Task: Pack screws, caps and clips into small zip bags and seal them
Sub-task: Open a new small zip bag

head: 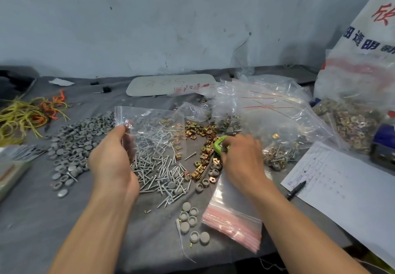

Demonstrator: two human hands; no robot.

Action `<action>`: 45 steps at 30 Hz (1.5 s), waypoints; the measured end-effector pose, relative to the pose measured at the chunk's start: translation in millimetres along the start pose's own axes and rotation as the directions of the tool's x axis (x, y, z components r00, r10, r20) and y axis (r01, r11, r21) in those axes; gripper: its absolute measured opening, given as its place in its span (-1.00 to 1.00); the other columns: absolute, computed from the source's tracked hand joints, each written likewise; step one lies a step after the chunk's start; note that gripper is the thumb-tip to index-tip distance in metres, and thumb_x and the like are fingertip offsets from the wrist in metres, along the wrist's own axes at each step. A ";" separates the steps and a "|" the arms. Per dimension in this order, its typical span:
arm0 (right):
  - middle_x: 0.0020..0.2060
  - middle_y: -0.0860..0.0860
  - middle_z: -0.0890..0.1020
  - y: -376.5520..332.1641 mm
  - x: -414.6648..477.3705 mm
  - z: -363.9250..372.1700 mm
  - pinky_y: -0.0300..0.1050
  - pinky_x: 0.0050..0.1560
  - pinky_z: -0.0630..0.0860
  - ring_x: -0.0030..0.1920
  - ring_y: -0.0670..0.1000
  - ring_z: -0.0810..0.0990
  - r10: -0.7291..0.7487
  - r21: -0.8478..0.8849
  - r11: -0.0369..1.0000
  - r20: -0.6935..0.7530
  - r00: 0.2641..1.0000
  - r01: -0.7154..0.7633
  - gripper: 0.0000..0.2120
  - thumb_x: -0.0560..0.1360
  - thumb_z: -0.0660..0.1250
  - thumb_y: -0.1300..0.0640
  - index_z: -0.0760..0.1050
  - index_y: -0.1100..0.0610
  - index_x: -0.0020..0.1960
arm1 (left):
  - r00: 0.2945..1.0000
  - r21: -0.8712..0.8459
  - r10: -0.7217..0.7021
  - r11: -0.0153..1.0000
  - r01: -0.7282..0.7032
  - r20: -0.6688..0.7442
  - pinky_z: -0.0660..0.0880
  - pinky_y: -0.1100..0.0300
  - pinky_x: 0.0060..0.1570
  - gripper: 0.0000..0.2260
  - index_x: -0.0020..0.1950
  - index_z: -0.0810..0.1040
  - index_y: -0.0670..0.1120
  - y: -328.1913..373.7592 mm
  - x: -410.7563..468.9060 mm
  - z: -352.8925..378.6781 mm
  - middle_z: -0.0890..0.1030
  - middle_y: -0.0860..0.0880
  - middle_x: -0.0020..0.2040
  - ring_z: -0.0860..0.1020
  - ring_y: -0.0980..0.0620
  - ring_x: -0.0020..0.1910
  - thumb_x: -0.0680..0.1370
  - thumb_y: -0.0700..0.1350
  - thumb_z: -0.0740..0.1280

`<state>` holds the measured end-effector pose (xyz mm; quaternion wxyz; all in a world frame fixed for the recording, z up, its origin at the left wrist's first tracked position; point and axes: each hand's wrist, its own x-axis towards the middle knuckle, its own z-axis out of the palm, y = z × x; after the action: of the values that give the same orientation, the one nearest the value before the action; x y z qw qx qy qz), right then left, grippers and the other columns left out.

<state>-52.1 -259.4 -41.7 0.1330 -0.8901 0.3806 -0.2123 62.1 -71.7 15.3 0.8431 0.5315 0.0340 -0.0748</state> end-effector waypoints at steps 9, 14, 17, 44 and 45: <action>-0.22 -0.30 0.57 -31.6 -33.3 7.8 -0.48 -0.25 0.35 -0.19 -0.31 0.54 -0.157 0.474 0.876 0.118 0.981 0.083 -0.88 0.59 0.41 0.08 0.61 -0.14 -0.07 | 0.991 0.239 0.087 0.965 -0.109 0.099 0.48 0.29 -0.20 -0.85 -0.08 0.70 -0.01 5.8 6.7 -10.4 0.72 0.03 -0.17 0.57 0.12 -0.22 0.56 -0.26 0.44; -0.32 -0.04 0.71 -66.2 -43.3 11.7 -0.16 -0.28 0.50 -0.41 -0.12 0.56 -0.104 0.759 0.624 0.316 0.943 -0.186 -0.80 0.58 0.35 0.16 0.67 0.04 -0.19 | 0.935 0.603 0.334 0.723 -0.338 0.123 0.57 0.18 -0.24 -0.92 -0.16 0.72 0.05 7.0 14.5 -27.8 0.67 0.14 -0.37 0.64 0.04 -0.28 0.50 -0.13 0.52; -0.24 0.04 0.74 -82.7 -44.1 7.4 -0.18 -0.30 0.52 -0.31 -0.02 0.62 -0.126 0.831 0.363 0.491 0.862 -0.421 -0.85 0.59 0.38 0.24 0.68 0.12 -0.12 | 0.759 0.856 0.508 0.078 -0.512 0.407 0.37 0.28 -0.39 -0.90 -0.24 0.69 0.19 6.9 6.2 -38.9 0.63 0.22 -0.37 0.59 0.09 -0.33 0.48 0.06 0.50; -0.50 0.05 0.44 -105.6 -35.1 0.4 -0.22 -0.48 0.25 -0.50 -0.04 0.33 -0.333 0.833 0.410 0.516 0.789 -0.372 -0.66 0.64 0.30 0.21 0.56 0.15 -0.31 | 0.887 0.538 -0.150 0.834 -0.123 0.436 0.39 0.33 -0.52 -0.80 -0.41 0.63 -0.14 -3.6 3.0 -51.0 0.56 -0.10 -0.47 0.44 0.10 -0.54 0.36 -0.22 0.60; -0.50 0.06 0.48 -102.9 -34.9 -1.7 -0.21 -0.47 0.26 -0.50 -0.04 0.33 -0.358 0.832 0.461 0.492 0.794 -0.308 -0.65 0.65 0.29 0.19 0.57 0.14 -0.31 | 0.872 0.519 -0.195 0.851 -0.077 0.449 0.38 0.34 -0.52 -0.79 -0.43 0.62 -0.12 -4.2 1.7 -50.1 0.55 -0.08 -0.47 0.43 0.11 -0.54 0.35 -0.18 0.58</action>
<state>-10.6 -164.5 -8.9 0.6861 -0.7102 0.1345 -0.0823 64.1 -28.4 -10.3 0.6452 0.7021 -0.1836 -0.2391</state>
